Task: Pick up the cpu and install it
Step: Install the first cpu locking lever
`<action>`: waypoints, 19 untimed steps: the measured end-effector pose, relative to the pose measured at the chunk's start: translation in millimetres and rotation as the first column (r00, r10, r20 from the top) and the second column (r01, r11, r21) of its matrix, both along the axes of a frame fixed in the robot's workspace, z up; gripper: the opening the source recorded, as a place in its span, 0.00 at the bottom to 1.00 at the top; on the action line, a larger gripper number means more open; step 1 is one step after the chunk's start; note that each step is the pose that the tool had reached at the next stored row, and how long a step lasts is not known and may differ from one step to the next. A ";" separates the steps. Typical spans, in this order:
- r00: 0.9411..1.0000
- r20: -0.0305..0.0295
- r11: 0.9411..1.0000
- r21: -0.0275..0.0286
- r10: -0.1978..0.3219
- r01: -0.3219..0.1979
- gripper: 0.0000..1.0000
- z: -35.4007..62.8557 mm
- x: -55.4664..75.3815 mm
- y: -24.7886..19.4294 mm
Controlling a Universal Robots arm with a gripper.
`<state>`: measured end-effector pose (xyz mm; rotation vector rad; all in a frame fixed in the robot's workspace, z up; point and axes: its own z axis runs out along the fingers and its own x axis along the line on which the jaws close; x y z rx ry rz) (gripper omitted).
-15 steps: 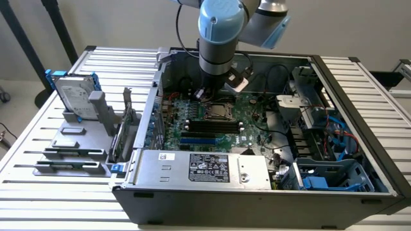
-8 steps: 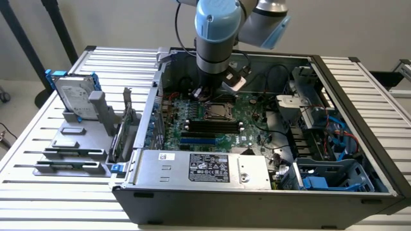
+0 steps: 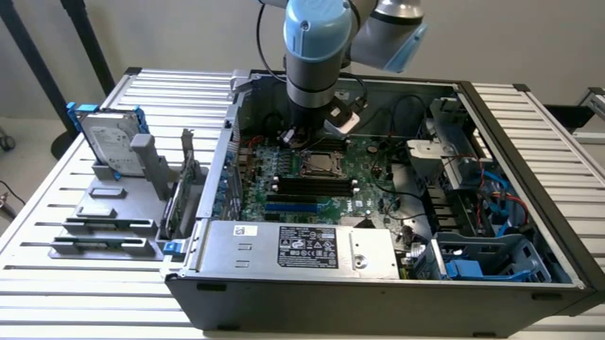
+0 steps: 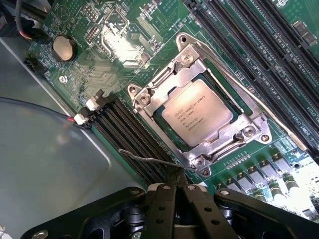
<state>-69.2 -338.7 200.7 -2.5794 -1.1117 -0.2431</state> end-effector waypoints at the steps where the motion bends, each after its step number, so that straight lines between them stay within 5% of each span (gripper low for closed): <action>1: 1.000 0.000 1.000 0.000 0.000 0.000 0.11 0.0 0.0 0.0; 19: 1.000 -0.001 1.000 -0.012 -0.001 0.001 0.11 -0.3 2.3 -0.4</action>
